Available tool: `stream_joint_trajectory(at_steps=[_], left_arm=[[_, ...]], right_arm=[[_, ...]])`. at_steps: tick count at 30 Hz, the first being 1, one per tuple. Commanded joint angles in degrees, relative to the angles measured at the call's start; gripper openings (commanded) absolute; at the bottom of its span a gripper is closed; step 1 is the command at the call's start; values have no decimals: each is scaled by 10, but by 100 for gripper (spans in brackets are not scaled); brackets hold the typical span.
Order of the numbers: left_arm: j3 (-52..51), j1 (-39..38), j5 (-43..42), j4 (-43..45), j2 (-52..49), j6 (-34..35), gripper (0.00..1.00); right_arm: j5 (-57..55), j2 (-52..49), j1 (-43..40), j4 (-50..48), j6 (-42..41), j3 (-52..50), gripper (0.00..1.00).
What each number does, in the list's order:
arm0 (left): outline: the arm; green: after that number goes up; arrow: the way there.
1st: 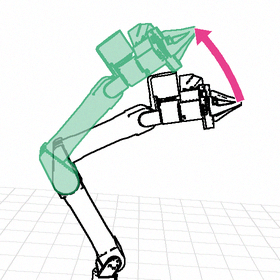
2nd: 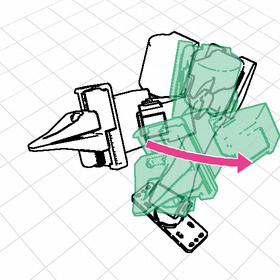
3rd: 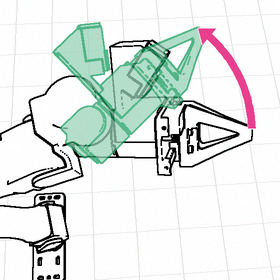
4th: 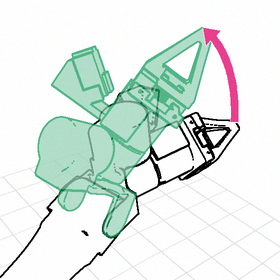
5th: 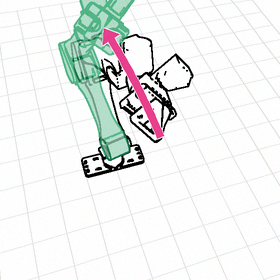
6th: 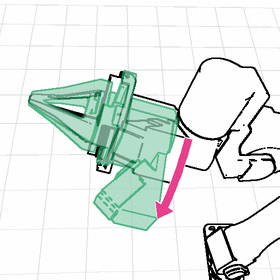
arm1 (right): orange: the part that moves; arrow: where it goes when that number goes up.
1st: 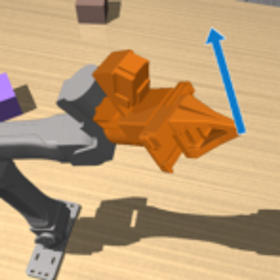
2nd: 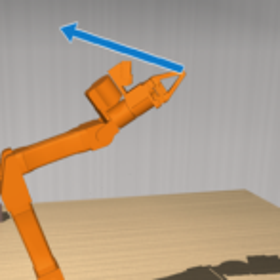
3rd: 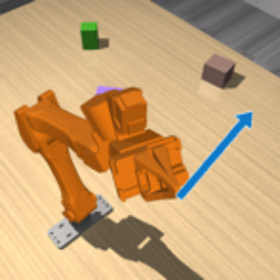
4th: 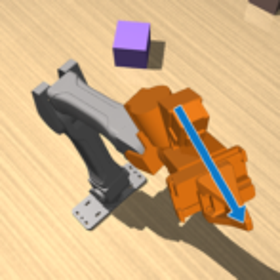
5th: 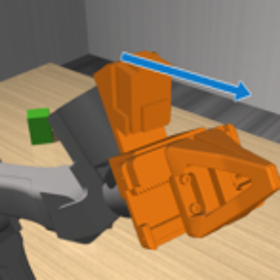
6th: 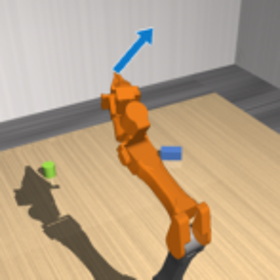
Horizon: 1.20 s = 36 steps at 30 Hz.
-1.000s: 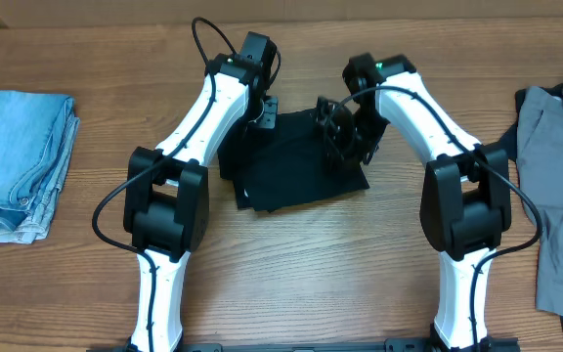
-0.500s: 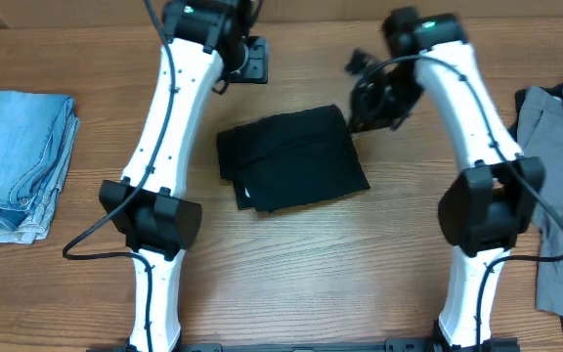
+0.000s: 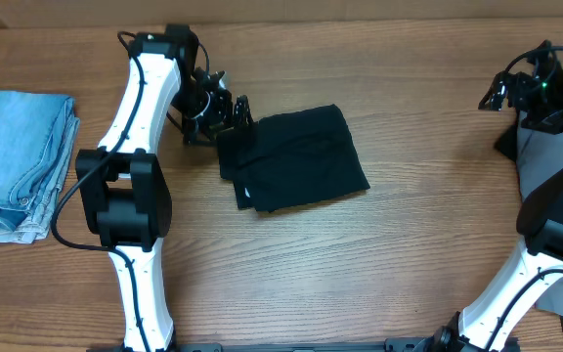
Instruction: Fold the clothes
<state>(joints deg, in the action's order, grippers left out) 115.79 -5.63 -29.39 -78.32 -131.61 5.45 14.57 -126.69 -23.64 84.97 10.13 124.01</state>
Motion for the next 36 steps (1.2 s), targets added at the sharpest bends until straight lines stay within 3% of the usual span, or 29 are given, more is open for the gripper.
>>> stream_joint_trajectory(at_steps=[1, 7, 16, 32, 33, 34, 36], left_arm=[[-55, -2, -15, 40, 0, -26, 100], [-133, -6, 17, 111, 0, -27, 100], [-134, -61, 74, 135, -2, 11, 100], [-137, -75, 93, 187, -3, 53, 100], [-141, -76, 93, 193, -3, 53, 98], [-154, -77, 92, 203, -3, 53, 83], [-177, -79, 88, 222, -3, 53, 43]], right_arm=[[-2, 13, -7, -3, -3, 8, 100], [-2, 12, -7, -7, -3, -4, 100], [1, 12, -7, -7, -3, -4, 100], [35, 12, -4, -4, -3, -8, 100], [35, 12, -4, -4, -3, -8, 100], [35, 12, -4, -2, -3, -8, 100], [35, 12, -4, -2, -3, -8, 100]])
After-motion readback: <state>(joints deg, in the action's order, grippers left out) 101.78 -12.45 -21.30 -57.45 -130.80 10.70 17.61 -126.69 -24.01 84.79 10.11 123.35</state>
